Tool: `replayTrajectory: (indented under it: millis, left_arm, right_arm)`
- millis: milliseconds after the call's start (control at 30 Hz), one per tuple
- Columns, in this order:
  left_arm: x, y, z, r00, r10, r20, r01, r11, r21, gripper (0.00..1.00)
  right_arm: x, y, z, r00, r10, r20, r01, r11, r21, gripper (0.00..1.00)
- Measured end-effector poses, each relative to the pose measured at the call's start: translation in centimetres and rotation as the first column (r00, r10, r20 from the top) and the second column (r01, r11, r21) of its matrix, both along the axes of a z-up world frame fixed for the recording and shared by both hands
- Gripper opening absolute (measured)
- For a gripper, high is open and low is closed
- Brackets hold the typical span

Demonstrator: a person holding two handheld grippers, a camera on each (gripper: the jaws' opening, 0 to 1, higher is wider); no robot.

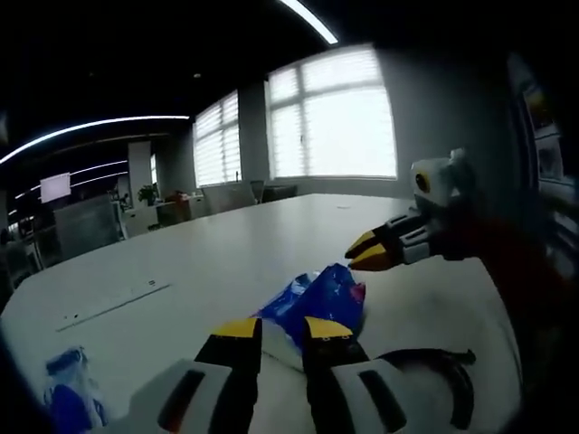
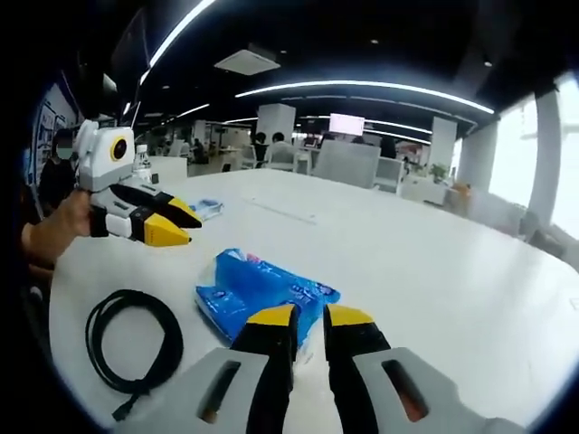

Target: Arrange the tabletop items into an orderly group along one side of the table until the central work area is clear of visible clutter.

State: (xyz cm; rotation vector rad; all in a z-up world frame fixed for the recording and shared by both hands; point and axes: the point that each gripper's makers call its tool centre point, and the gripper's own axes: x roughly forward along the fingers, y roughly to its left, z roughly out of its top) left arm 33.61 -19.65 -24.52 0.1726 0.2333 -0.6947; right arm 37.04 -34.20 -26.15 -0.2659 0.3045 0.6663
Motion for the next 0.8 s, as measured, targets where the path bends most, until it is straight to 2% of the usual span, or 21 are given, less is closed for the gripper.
replayTrajectory:
  millis: [300, 533, 800]
  left_arm:
    - [0.2, 1.0, 0.4, 1.0, 0.006, -0.014, -0.006, 1.0, -0.001, 0.17]
    - [-0.3, 1.6, 1.0, 1.0, 0.0, -0.016, 0.0, 1.0, 0.007, 0.21]
    - [-0.6, 3.9, 1.0, 0.999, 0.033, -0.018, -0.033, 0.999, 0.021, 0.22]
  right_arm:
    - [-0.1, 1.2, 1.8, 0.999, 0.027, 0.033, -0.026, 1.0, -0.015, 0.07]
    - [-0.5, 2.2, 2.6, 0.998, 0.041, 0.047, -0.04, 0.999, -0.023, 0.11]
    - [-0.5, 4.2, 3.1, 0.995, 0.082, 0.051, -0.08, 0.996, -0.031, 0.13]
